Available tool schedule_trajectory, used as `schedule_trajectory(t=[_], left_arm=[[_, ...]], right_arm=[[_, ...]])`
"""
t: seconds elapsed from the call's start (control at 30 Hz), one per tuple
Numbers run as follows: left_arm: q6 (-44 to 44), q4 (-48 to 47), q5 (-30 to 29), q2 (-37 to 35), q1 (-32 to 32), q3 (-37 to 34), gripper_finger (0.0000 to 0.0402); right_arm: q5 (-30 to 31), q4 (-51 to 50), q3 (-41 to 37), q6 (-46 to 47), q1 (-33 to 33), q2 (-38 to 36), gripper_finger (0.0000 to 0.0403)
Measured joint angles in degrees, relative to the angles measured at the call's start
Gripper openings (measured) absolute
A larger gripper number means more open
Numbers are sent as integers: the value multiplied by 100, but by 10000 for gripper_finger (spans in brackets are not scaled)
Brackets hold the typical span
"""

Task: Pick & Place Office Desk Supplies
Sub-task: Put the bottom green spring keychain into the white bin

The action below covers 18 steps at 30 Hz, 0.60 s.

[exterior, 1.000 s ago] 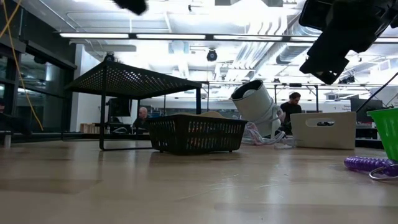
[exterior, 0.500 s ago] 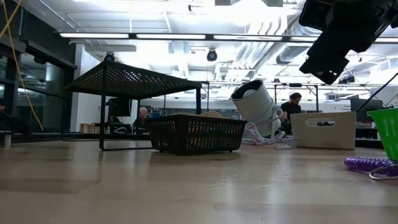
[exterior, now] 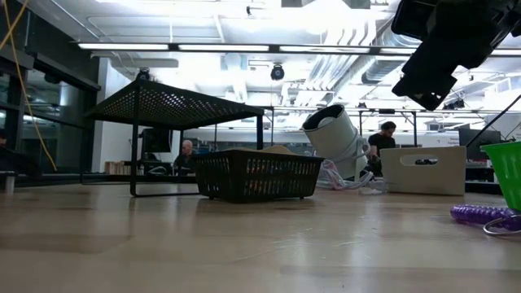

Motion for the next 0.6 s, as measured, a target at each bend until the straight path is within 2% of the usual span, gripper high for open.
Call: schedule_trajectory(t=[0.13, 0.23, 0.43, 0.6], left_arm=[[-1754, -189, 117, 2, 14, -13, 179], [-2607, -353, 475, 2, 119, -13, 179], [-3507, -924, 1113, 2, 334, -13, 179], [-3768, -892, 1393, 119, 498, -11, 179]], right_arm=[[0, 0, 0, 0, 0, 0, 126], [0, 0, 0, 0, 0, 0, 126], [-2, 0, 0, 0, 0, 0, 126], [-2, 0, -1, 1, 0, 0, 126]])
